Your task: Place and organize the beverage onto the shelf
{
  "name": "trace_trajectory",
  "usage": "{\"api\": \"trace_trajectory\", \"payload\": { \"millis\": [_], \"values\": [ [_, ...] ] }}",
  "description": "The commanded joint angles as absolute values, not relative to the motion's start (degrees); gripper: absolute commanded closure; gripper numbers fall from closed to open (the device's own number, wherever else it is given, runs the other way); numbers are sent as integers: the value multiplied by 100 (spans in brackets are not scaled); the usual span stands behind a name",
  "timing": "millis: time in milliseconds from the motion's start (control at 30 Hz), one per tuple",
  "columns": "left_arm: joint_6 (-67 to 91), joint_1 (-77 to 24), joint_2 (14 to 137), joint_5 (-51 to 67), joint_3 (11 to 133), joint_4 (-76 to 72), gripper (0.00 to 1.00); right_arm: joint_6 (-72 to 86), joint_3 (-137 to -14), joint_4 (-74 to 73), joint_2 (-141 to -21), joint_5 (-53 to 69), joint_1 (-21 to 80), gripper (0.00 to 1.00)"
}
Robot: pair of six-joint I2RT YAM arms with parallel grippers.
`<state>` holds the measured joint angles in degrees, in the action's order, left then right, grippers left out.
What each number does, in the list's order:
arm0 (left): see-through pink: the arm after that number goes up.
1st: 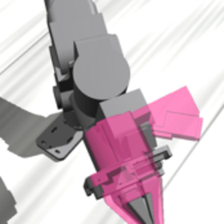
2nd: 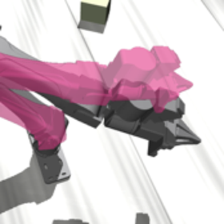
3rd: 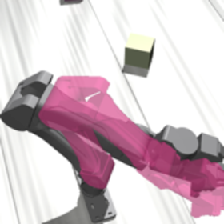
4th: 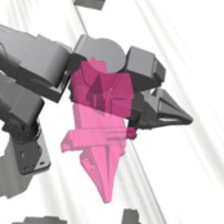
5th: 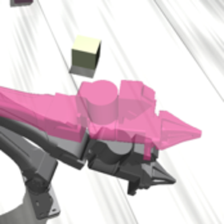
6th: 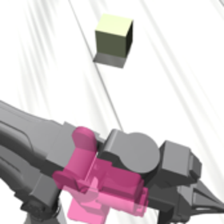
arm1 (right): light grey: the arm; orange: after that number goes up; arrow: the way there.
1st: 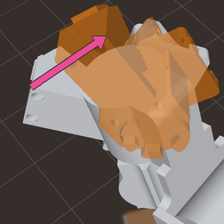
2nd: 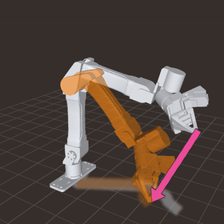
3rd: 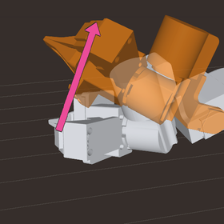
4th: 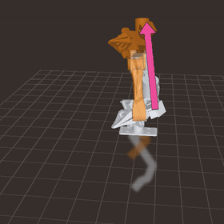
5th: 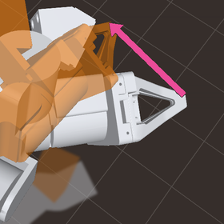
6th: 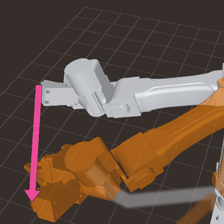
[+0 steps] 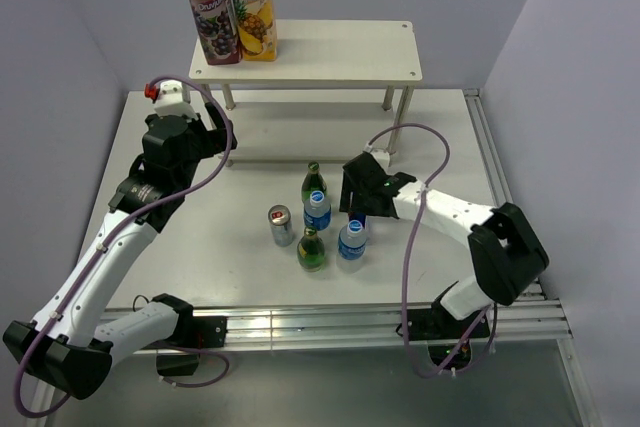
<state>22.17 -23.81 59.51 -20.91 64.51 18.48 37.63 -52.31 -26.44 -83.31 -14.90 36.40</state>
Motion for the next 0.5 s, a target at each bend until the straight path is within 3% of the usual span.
{"api": "trace_trajectory", "payload": {
  "millis": [0,233,333,367,467],
  "values": [
    [2206,-2382,5862,-2144,6442,1758,3,3788,-5511,-2294,-8701,-1556,3656,19],
    [2206,-2399,5810,-2136,6451,1758,3,3806,-5414,-2110,-9184,-1608,3656,27],
    [2206,-2399,5810,-2144,6460,1758,3,3745,-5414,-2030,-9448,-1486,3647,56],
    [2206,-2399,5810,-2145,6460,1767,3,3718,-5414,-1995,-9544,-1424,3647,72],
    [2206,-2399,5792,-2180,6442,1758,3,3621,-5432,-2004,-9580,-1310,3647,90]
  ]
}}
